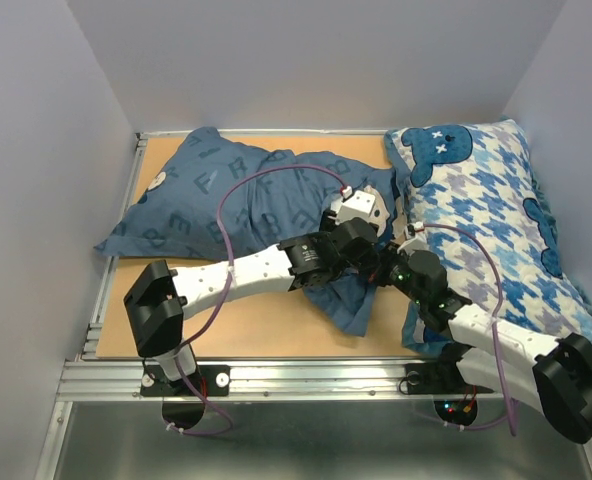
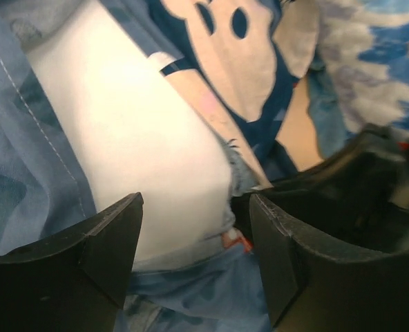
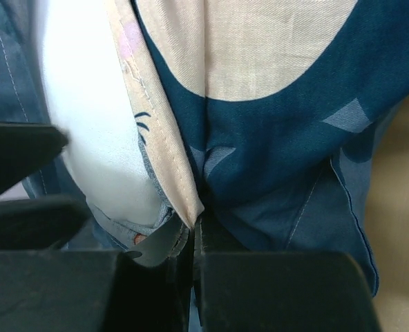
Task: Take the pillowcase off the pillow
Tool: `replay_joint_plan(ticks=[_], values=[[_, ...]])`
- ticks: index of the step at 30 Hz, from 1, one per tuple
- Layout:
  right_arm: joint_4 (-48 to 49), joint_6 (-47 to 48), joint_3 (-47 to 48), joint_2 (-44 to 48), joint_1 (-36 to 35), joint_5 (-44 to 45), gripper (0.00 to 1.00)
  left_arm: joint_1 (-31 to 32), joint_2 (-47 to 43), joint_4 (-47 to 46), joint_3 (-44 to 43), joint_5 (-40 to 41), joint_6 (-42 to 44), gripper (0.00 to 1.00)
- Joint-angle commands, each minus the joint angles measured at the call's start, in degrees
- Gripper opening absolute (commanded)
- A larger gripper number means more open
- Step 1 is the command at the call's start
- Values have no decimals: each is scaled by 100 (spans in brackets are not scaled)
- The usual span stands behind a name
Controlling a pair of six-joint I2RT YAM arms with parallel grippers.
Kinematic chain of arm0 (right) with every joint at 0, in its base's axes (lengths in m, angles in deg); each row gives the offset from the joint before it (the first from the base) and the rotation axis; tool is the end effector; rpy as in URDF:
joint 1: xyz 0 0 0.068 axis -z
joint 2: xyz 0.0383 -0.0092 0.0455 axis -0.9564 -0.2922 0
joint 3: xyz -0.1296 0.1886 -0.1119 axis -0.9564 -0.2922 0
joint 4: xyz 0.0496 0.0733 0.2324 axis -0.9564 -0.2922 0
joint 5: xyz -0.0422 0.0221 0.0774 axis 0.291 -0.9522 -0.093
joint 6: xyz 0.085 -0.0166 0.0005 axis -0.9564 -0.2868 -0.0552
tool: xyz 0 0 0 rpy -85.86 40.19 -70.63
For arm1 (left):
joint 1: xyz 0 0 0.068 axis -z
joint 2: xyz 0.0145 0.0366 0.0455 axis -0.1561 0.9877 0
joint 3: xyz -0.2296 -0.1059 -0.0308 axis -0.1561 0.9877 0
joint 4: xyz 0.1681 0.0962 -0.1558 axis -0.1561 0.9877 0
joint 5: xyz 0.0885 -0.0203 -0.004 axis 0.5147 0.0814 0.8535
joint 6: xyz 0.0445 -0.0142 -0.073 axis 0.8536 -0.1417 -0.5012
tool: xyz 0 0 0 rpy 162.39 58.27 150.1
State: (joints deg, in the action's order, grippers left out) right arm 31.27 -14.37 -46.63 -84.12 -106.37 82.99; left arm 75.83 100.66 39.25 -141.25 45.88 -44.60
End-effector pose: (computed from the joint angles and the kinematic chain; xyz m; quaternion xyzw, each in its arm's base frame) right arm 0.2010 0.1385 0.1711 0.0896 0.7871 0.4225 0.4403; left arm 0.1905 -0.3482 0.2874 0.1814 0.8270 -0.1885 0.4976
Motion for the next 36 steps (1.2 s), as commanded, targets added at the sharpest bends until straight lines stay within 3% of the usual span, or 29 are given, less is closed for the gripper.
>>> replay_joint_plan(ticks=[1, 5, 10, 11, 14, 17, 18, 20, 21, 22, 28, 36], values=[[58, -10, 33, 221, 5, 164, 1, -312, -11, -221, 362, 136, -227, 75], [-477, 25, 130, 344, 5, 278, 0, -593, 94, -502, 609, -39, -166, 76], [-962, 175, 297, 468, 5, 505, 1, -708, 235, -933, 663, -987, 150, 79], [-1084, 201, 314, 468, 5, 533, 1, -743, 296, -1133, 680, -1390, 177, 98], [-1164, 236, 411, 432, 5, 516, 1, -875, 515, -1259, 593, -1727, 133, 99], [-1357, 263, 551, 397, -3, 550, 0, -1042, 885, -1101, 435, -1789, 72, 88], [-1514, 280, 595, 371, -3, 568, 1, -1112, 973, -1092, 417, -1676, 46, 66], [-1647, 298, 683, 380, 5, 577, 1, -1226, 1017, -1013, 321, -1561, 10, 43], [-1778, 324, 779, 380, 5, 577, 1, -1279, 1052, -917, 294, -1491, -7, 9], [-1849, 333, 824, 397, 5, 594, 1, -1375, 1044, -855, 250, -1325, -7, 0], [-2430, 412, 1220, 336, 5, 726, 1, -1754, 719, -758, -58, -989, 72, 0], [-2562, 403, 1167, 37, -3, 498, 1, -2280, 823, -679, -1806, -823, 125, 0]])
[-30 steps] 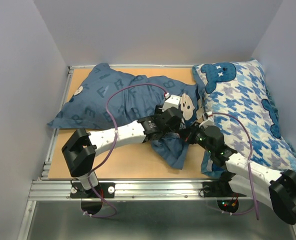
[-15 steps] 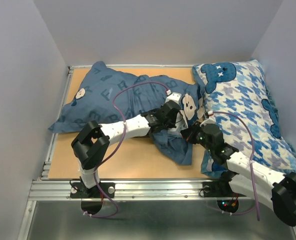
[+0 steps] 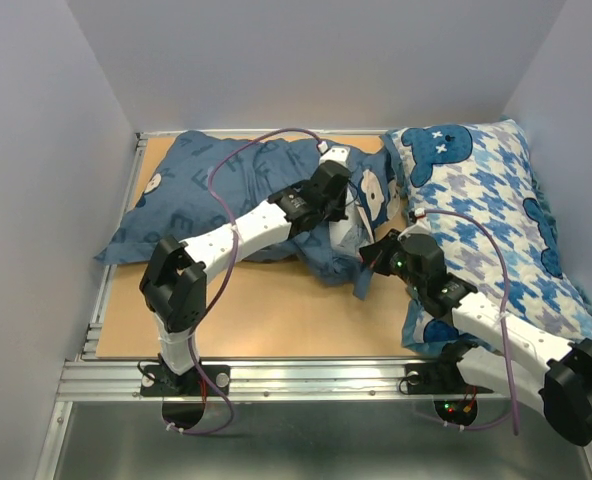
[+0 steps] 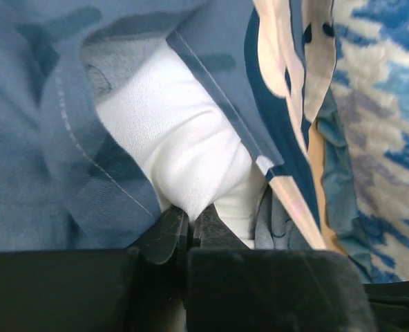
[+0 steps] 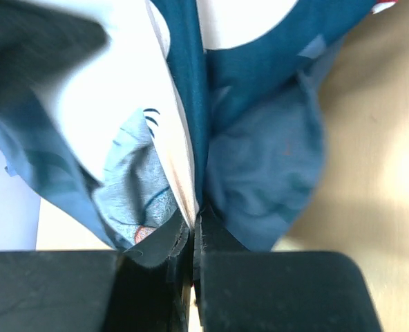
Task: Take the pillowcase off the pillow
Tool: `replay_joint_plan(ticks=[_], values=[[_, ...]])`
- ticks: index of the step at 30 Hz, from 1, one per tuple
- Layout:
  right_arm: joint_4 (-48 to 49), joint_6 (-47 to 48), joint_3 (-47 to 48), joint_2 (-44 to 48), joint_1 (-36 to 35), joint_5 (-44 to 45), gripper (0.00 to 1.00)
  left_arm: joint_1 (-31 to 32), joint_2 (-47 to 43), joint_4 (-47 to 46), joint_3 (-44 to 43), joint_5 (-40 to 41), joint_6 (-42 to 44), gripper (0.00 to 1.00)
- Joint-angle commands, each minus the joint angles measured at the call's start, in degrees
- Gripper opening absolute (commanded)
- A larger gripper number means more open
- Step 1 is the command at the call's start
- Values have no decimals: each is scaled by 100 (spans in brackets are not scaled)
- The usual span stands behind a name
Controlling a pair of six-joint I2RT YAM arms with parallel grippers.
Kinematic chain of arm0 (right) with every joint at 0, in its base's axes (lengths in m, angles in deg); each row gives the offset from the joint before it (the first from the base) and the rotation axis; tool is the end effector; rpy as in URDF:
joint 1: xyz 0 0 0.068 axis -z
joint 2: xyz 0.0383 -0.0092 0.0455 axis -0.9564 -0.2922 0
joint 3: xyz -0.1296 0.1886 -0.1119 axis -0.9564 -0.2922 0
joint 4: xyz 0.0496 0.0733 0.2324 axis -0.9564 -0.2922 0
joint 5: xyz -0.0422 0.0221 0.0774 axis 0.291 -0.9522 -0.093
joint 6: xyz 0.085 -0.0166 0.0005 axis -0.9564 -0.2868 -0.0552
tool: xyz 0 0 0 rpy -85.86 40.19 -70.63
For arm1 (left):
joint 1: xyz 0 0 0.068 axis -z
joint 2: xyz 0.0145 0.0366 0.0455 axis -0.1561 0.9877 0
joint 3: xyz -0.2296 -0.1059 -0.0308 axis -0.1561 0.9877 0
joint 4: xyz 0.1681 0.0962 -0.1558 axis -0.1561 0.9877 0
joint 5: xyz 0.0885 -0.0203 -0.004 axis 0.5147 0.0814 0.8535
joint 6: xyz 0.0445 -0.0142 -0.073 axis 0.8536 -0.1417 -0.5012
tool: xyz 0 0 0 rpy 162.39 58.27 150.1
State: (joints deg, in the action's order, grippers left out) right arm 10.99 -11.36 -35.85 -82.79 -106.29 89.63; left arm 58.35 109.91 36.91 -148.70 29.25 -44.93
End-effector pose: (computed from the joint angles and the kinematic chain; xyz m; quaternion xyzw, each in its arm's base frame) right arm 0.2116 0.1344 0.1947 0.1078 0.8267 0.3374 0.4372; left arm 0.3012 -0.3238 0.2715 0.1248 0.8509 -0.2215 0.4596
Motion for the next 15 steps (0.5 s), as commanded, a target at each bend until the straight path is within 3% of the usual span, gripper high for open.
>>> replay_joint_plan(ticks=[1, 15], values=[[-542, 111, 81, -114, -3, -184, 1, -594, -22, -410, -1227, 763, 148, 0], [-481, -56, -358, -852, -3, 106, 1, -1860, 391, 135, -3117, -679, -98, 0]])
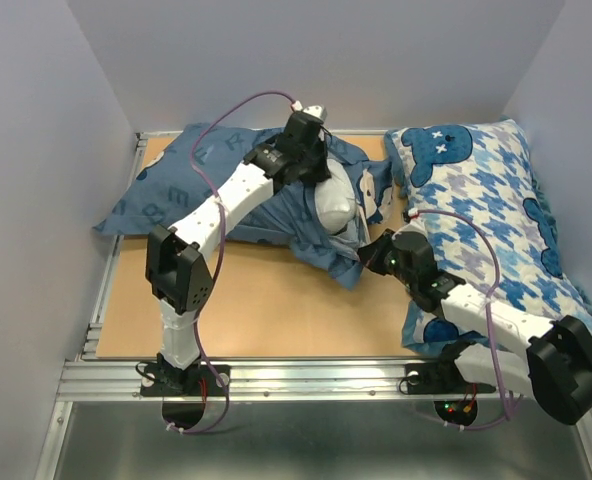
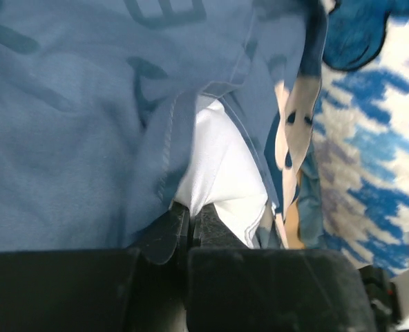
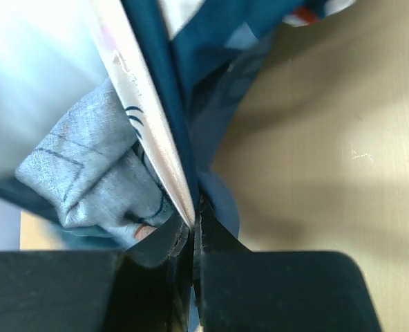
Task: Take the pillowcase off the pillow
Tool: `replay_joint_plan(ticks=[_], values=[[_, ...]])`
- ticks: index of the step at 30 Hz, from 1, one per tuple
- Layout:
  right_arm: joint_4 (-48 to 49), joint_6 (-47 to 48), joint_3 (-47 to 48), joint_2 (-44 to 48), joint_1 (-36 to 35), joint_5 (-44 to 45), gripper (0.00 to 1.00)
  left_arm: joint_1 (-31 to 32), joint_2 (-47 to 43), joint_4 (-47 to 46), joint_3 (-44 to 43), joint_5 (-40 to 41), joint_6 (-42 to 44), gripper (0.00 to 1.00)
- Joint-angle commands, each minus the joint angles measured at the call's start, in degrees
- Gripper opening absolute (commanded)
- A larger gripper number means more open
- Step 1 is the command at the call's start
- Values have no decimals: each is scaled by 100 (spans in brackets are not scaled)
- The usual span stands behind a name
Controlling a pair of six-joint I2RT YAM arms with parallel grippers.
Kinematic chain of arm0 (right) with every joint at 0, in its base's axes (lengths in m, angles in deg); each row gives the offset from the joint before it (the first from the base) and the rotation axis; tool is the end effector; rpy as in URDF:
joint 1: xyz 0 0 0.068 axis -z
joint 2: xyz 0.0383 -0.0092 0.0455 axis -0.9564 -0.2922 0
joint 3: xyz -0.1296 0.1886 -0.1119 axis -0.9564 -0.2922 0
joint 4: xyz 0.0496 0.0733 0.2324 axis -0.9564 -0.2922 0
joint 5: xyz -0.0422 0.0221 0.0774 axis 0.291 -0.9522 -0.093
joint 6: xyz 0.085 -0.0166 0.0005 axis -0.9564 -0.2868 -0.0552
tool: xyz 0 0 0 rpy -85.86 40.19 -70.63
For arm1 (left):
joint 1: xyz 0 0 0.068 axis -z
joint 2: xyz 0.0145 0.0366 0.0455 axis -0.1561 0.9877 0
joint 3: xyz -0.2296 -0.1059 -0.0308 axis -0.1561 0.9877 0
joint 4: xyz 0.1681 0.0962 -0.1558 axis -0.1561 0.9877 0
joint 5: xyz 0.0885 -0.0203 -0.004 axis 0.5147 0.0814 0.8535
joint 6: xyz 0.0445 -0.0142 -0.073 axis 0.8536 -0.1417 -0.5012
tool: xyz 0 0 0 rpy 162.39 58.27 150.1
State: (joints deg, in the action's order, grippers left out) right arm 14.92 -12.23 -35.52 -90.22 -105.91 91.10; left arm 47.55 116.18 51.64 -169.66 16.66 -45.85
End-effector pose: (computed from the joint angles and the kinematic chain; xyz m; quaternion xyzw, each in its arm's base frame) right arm 0.2256 0.1391 0.1753 0.1248 0.8392 0.3156 0.4250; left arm 0.3632 -0.2882 0.3239 0.0928 0.8591 -0.2629 0.4292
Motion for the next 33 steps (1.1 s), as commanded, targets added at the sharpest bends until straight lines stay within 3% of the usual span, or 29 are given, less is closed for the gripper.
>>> replay_joint_plan(ticks=[1, 6, 11, 13, 15, 18, 21, 25, 28, 33], values=[[-848, 22, -435, -127, -40, -23, 1, -807, -192, -1286, -1144, 545, 11, 0], [-717, 5, -339, -529, -49, 12, 1, -833, -261, -1065, -1252, 229, 64, 0], [-637, 224, 293, -1426, -14, 126, 1, -755, -1148, -1477, 82, -299, -59, 0], [-602, 373, 697, -1831, 117, -163, 10, -640, -1745, -1724, 996, -326, -85, 0], [-576, 549, 1005, -1884, 118, -312, 26, -482, -2299, -1908, 1927, -282, -146, 0], [-610, 830, 1207, -1675, 118, -531, 48, -350, -2844, -2206, 3050, -317, -287, 0], [-847, 979, 1278, -1183, 118, -611, 60, -245, -3170, -2461, 3792, -326, -349, 0], [-1250, 1112, 1278, -217, 74, -744, 68, -192, -3382, -2612, 4233, -326, -375, 0], [-1664, 1234, 1497, 346, 47, -289, 73, -165, -3470, -2665, 4374, -308, -366, 0], [-1911, 1612, 2269, -37, 47, 205, 80, -16, -3566, -2753, 4453, -300, -402, 0]])
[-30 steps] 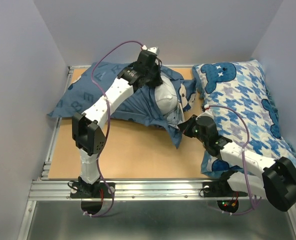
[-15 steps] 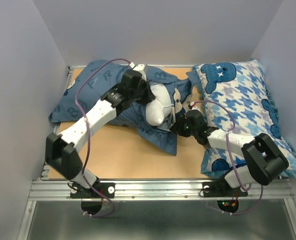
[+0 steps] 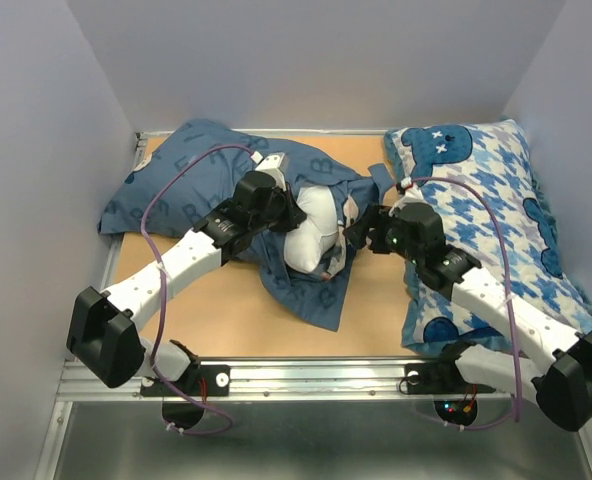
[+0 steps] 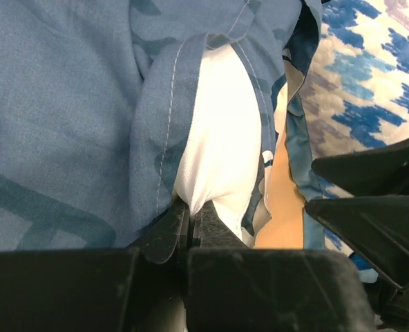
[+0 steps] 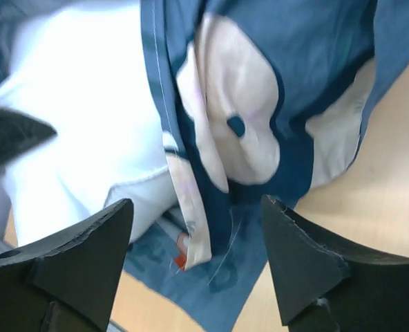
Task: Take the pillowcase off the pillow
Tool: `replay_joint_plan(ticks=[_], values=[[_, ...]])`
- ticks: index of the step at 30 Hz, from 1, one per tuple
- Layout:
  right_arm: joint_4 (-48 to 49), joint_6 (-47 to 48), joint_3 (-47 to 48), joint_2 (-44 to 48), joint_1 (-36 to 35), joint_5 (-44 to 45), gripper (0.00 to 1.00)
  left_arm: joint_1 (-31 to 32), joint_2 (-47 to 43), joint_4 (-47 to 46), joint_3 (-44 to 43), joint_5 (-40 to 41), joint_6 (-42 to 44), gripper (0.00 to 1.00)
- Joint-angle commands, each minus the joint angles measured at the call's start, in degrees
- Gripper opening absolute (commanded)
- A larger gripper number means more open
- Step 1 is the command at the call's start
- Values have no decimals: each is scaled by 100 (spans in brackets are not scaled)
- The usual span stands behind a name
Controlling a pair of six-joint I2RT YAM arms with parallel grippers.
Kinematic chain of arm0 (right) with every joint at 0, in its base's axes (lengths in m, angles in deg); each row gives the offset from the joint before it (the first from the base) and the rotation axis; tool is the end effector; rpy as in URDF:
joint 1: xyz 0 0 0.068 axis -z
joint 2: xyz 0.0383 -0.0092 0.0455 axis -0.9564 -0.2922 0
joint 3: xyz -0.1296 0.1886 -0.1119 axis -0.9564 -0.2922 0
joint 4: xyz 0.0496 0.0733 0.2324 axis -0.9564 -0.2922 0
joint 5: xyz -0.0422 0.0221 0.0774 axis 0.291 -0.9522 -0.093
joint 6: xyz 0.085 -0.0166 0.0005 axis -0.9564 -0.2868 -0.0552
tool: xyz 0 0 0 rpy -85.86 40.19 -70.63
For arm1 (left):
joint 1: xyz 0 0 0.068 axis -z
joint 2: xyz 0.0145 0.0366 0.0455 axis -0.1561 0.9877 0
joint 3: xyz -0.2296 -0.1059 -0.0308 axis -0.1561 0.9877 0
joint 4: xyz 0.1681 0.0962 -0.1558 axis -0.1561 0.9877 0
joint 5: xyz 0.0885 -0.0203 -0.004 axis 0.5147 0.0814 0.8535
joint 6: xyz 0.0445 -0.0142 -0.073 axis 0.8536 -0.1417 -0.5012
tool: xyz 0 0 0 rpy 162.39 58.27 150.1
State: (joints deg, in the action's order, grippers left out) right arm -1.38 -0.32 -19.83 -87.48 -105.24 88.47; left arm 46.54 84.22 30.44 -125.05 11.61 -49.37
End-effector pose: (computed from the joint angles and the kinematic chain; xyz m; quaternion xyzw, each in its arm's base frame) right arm 0.2333 0.1445 0.2493 0.0299 0.8382 0.2923 0.4594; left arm 0.2693 -0.2142 0.2990 0.0803 0.8200 -0.3373 0.4555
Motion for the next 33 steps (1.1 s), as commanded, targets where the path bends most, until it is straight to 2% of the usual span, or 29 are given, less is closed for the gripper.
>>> replay_joint_plan(ticks=[1, 4, 8, 10, 11, 12, 14, 17, 21, 28, 32, 33], values=[[-281, 465, 798, -678, -20, 546, 81, 111, -389, -624, 1, 231, -58, 0], [-246, 562, 1290, -1216, -20, 687, 83, 199, -406, -624, 27, 258, -41, 0], [-175, 729, 1913, -2032, -20, 1012, 80, 348, -459, -615, 167, 311, -50, 0], [-193, 817, 2099, -2218, -20, 1126, 64, 445, -494, -606, 220, 337, -67, 0], [-254, 800, 2204, -2254, -12, 1475, 55, 471, -512, -589, 255, 363, -67, 0], [-342, 791, 2214, -2194, -12, 1696, 41, 498, -529, -580, 282, 381, -76, 0], [-404, 800, 2214, -2123, -3, 2371, 36, 603, -564, -545, 326, 381, -76, 0], [-614, 896, 2354, -2184, 85, 2935, 27, 682, -722, -439, 440, 381, -50, 0], [-720, 870, 2425, -2351, 461, 3192, 21, 682, -1126, -142, 528, 381, 55, 0], [-633, 606, 2539, -2816, 1482, 2200, 19, 691, -1847, 228, 607, 372, 12, 0], [-273, 536, 2671, -3150, 1781, 1077, 19, 691, -2181, 500, 502, 381, 12, 0], [-89, 527, 2741, -3229, 1912, 396, 19, 691, -2312, 640, 458, 381, 21, 0]])
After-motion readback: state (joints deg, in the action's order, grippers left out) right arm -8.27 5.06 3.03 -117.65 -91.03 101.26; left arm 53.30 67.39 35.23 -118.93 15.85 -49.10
